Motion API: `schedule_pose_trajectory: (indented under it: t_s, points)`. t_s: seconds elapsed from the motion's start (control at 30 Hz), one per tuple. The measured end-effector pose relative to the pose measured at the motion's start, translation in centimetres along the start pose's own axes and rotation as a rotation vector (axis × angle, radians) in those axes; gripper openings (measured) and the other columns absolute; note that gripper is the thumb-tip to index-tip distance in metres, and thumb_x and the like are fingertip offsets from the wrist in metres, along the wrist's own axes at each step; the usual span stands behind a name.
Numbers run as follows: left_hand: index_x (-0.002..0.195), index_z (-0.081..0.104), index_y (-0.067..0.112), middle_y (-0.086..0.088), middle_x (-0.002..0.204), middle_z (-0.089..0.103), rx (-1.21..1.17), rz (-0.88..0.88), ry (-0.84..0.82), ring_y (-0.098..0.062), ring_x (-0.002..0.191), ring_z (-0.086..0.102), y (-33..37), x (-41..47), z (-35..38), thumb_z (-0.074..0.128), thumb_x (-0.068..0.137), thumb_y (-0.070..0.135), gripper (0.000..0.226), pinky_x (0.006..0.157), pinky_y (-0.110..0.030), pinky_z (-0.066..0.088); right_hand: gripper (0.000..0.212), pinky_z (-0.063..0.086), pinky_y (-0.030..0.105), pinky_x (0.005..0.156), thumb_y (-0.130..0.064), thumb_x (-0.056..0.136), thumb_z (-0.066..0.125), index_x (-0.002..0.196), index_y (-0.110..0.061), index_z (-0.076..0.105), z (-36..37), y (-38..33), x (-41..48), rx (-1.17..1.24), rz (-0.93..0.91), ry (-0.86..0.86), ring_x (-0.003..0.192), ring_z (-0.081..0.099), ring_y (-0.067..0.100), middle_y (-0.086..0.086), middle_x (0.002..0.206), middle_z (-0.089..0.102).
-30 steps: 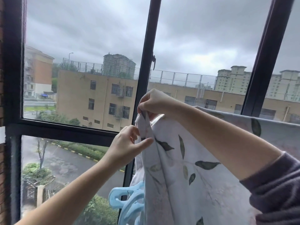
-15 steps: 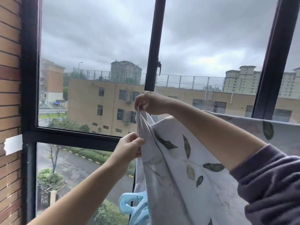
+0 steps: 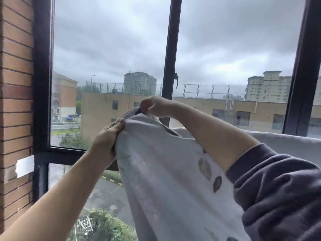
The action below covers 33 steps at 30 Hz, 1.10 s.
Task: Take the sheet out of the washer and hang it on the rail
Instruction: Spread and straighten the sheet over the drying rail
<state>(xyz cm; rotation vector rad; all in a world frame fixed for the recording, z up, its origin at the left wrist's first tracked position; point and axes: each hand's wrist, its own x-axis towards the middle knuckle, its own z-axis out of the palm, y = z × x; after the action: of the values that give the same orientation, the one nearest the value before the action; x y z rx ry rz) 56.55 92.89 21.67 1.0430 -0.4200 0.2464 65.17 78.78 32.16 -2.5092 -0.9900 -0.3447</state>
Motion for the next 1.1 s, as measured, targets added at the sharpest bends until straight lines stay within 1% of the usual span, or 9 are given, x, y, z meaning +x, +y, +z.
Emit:
schedule_pose_trajectory:
  t_s: [0.1,0.2,0.27,0.47,0.6,0.7,0.8,0.9,1.1]
  points:
    - [0.122,0.061,0.008,-0.011,0.112,0.069,-0.031,0.083,0.03,-0.024,0.104,0.064,0.4,1.3,-0.3,0.033,0.101,0.021,0.038,0.09,-0.033,0.052,0.011,0.044,0.018,0.075,-0.019,0.092,0.061,0.101,-0.017,0.067,-0.1,-1.5,0.5,-0.019,-0.054,0.078,0.087,0.057,0.011,-0.005,0.097,0.064]
    - [0.098,0.067,0.013,-0.003,0.082,0.073,0.039,-0.034,0.284,-0.018,0.084,0.062,-3.0,0.4,-2.9,0.036,0.102,0.023,0.033,0.076,-0.028,0.053,0.031,0.04,0.022,0.087,-0.03,0.098,0.05,0.124,-0.016,0.058,1.2,0.1,-1.3,-0.275,0.042,-0.213,0.099,0.053,0.012,0.0,0.12,0.059]
    - [0.092,0.065,0.015,-0.002,0.082,0.068,0.062,-0.086,0.303,-0.01,0.072,0.06,-4.6,-0.3,-4.1,0.034,0.102,0.021,0.032,0.066,-0.021,0.05,0.035,0.047,0.031,0.094,-0.035,0.099,0.046,0.127,-0.015,0.053,0.6,1.3,-3.1,-0.293,0.123,-0.284,0.099,0.06,0.016,0.003,0.122,0.06]
    - [0.08,0.07,0.014,-0.006,0.073,0.07,0.06,-0.34,0.095,-0.014,0.062,0.064,-5.6,-1.9,-3.9,0.051,0.094,0.028,0.028,0.068,-0.029,0.05,0.024,0.05,0.032,0.08,-0.042,0.099,0.041,0.096,-0.025,0.057,-4.5,3.9,-10.2,-0.281,0.143,-0.137,0.087,0.067,0.015,-0.005,0.096,0.066]
    - [0.08,0.061,0.014,-0.002,0.07,0.066,0.057,-0.064,0.251,-0.012,0.063,0.06,-4.6,-0.3,-2.8,0.044,0.1,0.018,0.027,0.054,-0.018,0.053,0.055,0.047,0.032,0.077,-0.057,0.093,0.03,0.107,-0.016,0.064,-5.5,5.6,-14.3,-0.372,0.108,-0.032,0.086,0.06,0.012,-0.007,0.094,0.064]
    - [0.08,0.06,0.017,-0.002,0.077,0.063,-0.064,0.145,0.336,-0.013,0.073,0.061,-0.8,3.5,-2.9,0.045,0.099,0.023,0.025,0.067,-0.026,0.054,0.06,0.05,0.033,0.072,-0.068,0.083,0.025,0.077,-0.024,0.064,-6.3,6.4,-15.9,-0.389,0.102,0.08,0.074,0.063,0.019,-0.004,0.075,0.067]
    - [0.075,0.058,0.018,0.002,0.068,0.063,-0.011,0.158,0.429,-0.013,0.071,0.058,0.6,6.5,-3.5,0.046,0.098,0.016,0.026,0.068,-0.025,0.055,0.067,0.045,0.032,0.068,-0.073,0.079,0.014,0.062,-0.024,0.056,-5.8,7.1,-17.0,-0.488,0.166,0.149,0.067,0.058,0.012,-0.009,0.064,0.061]
    - [0.072,0.056,0.017,0.008,0.05,0.061,0.157,0.063,0.418,-0.012,0.061,0.054,-1.6,7.1,-4.9,0.045,0.099,0.012,0.029,0.05,-0.02,0.053,0.083,0.043,0.029,0.061,-0.074,0.079,0.003,0.063,-0.011,0.055,-5.1,8.2,-17.4,-0.614,0.151,0.224,0.064,0.058,0.022,0.005,0.065,0.06]
    - [0.071,0.054,0.022,0.004,0.066,0.054,0.187,0.235,0.497,-0.009,0.06,0.052,2.0,8.3,-3.5,0.046,0.098,0.012,0.03,0.055,-0.023,0.051,0.079,0.033,0.027,0.051,-0.075,0.085,0.005,0.064,-0.013,0.05,-5.4,9.4,-17.7,-0.625,0.099,0.308,0.059,0.055,0.022,0.005,0.061,0.057]
